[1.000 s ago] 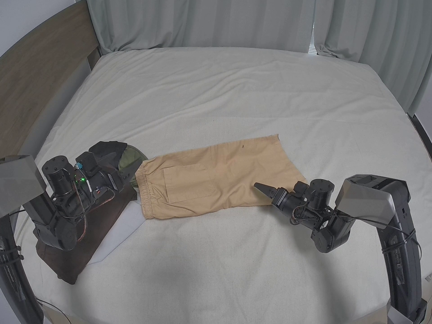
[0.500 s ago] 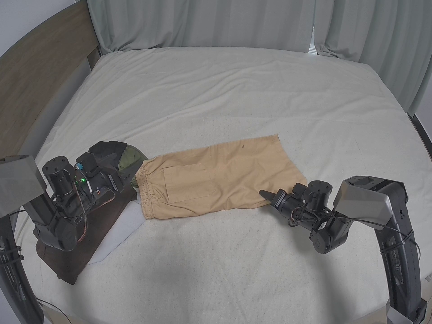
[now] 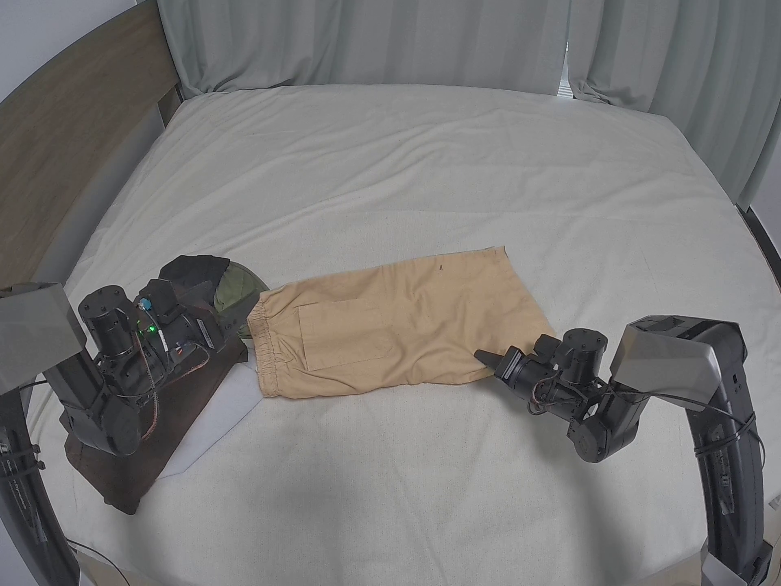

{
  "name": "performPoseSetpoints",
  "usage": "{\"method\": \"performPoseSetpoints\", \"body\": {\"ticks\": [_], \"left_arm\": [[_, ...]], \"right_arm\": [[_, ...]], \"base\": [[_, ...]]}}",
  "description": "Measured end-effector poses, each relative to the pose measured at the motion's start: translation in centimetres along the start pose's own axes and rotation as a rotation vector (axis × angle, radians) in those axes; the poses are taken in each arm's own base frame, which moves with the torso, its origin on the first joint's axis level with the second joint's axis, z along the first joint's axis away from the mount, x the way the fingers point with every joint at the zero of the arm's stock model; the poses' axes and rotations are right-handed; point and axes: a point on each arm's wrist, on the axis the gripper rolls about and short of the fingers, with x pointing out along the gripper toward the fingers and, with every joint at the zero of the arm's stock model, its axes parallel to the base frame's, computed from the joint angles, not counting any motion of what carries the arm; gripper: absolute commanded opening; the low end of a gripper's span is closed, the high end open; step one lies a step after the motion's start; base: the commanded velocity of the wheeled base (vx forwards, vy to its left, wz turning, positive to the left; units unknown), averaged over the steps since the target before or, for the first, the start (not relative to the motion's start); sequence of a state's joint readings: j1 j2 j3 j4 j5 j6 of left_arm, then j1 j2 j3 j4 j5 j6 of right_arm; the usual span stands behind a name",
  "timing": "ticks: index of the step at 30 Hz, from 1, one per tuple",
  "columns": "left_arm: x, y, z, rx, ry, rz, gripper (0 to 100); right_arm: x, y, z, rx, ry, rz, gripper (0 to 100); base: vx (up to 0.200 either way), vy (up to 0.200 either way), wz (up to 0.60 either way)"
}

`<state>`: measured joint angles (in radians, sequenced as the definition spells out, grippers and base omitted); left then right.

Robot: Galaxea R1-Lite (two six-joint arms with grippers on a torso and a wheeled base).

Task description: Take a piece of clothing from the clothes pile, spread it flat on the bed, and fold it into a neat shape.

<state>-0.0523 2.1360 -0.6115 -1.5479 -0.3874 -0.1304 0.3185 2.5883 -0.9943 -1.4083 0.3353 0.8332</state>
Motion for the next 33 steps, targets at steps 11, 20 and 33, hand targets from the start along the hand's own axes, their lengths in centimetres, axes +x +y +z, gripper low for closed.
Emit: {"method": "performPoseSetpoints", "body": {"ticks": [11,20,33], "left_arm": [[-0.4,0.1,-0.1,-0.005,0.011,0.001,100],[-0.4,0.1,-0.1,-0.006,0.012,0.0,100],[-0.4,-0.2,-0.3,-0.011,0.019,-0.009,100]], "right_arm": [[-3.5,1.5,-0.3,-0.004,0.018,-0.018,0],[-6.7,1.7,-1.5,-0.021,0.065,-0.069,0],[-12.3,2.2,-3.3,-0.056,0.171,-0.179,0]], "base": [[0.0,0.0,0.0],[0.0,0.0,0.0],[0.0,0.0,0.0]]}}
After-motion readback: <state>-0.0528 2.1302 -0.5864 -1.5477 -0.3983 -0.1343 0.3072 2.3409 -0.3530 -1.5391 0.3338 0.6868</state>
